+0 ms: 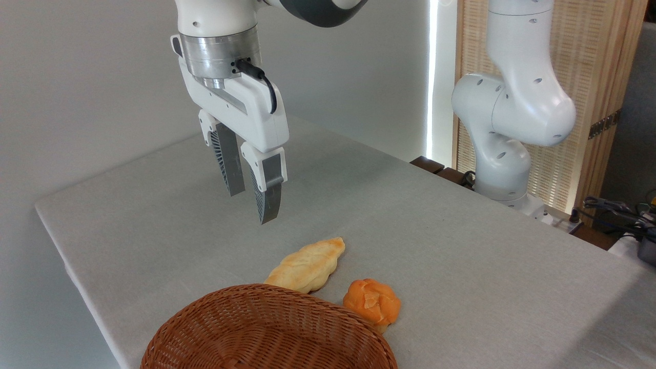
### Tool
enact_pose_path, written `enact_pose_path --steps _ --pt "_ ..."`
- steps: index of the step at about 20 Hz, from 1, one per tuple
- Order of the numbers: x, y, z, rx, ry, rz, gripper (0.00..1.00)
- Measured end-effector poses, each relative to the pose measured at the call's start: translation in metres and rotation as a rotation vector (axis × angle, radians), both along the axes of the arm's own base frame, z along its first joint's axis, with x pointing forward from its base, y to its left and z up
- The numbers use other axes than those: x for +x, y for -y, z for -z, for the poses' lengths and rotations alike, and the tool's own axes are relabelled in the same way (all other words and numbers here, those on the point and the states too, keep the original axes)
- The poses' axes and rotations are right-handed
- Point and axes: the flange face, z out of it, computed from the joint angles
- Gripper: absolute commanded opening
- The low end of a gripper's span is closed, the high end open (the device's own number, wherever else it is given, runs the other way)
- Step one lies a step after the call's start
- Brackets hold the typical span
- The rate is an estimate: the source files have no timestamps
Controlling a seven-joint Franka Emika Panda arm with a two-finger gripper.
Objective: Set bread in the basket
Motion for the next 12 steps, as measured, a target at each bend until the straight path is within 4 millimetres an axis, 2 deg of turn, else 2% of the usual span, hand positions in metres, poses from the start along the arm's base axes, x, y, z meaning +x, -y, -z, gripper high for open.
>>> enact_pose_path --steps 12 --pt "0.001 -0.012 -0.003 0.000 0.006 -0.021 1.00"
